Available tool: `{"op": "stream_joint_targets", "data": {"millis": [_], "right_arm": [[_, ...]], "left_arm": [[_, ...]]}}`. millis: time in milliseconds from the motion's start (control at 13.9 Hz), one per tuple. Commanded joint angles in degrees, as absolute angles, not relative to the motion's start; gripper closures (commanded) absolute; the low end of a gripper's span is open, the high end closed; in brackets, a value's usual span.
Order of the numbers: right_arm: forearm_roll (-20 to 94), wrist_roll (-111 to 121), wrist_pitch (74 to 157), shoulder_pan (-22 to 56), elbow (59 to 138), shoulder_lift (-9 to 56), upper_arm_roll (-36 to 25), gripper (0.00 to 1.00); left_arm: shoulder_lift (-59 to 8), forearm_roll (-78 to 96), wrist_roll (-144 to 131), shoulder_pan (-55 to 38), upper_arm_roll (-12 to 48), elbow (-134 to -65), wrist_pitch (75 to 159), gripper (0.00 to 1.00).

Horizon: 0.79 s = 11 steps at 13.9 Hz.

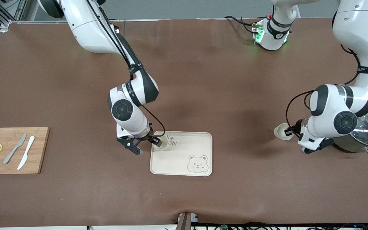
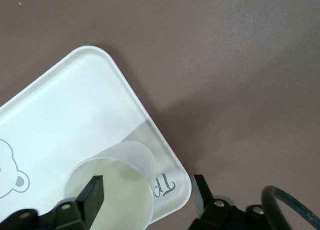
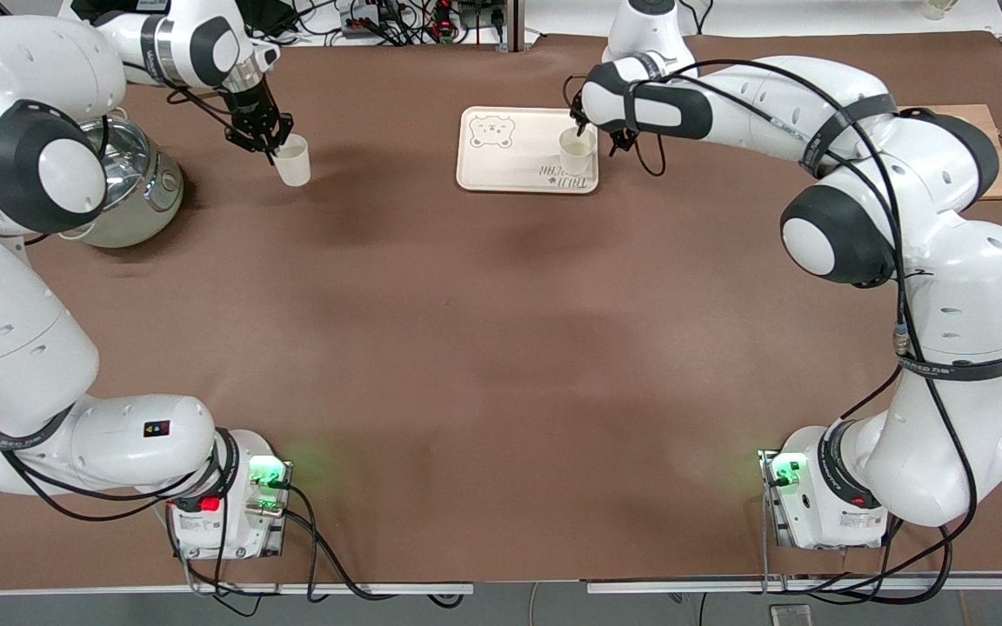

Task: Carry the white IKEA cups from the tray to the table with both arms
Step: 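Carry the cup toward the pot while the right gripper lifts the other cup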

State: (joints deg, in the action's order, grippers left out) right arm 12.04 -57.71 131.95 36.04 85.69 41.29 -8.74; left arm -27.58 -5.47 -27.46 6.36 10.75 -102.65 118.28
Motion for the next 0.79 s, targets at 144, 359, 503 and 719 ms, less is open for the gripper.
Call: {"op": "stream_joint_targets", "data": {"millis": [144, 359, 503, 719], "right_arm": [[12.3, -59.4, 132.0, 38.0, 83.9, 43.6, -9.3, 0.76], [12.3, -59.5, 131.9, 38.0, 83.8, 43.5, -9.3, 1.0], [12.4, -58.9, 131.2, 37.4, 83.3, 42.8, -9.4, 1.0], [12.7, -58.5, 128.6, 36.7, 80.8, 41.7, -9.5, 1.0]], "left_arm": [[-26.1, -5.8, -26.5, 7.8, 11.8, -109.9, 128.6, 1.0], [-26.4, -5.7, -26.5, 7.8, 11.8, -110.7, 129.6, 0.95], [-26.2, -5.7, -26.5, 7.8, 11.8, -110.7, 129.6, 0.01], [-24.1, -5.8, -26.2, 7.7, 11.8, -109.8, 128.0, 0.0]]}}
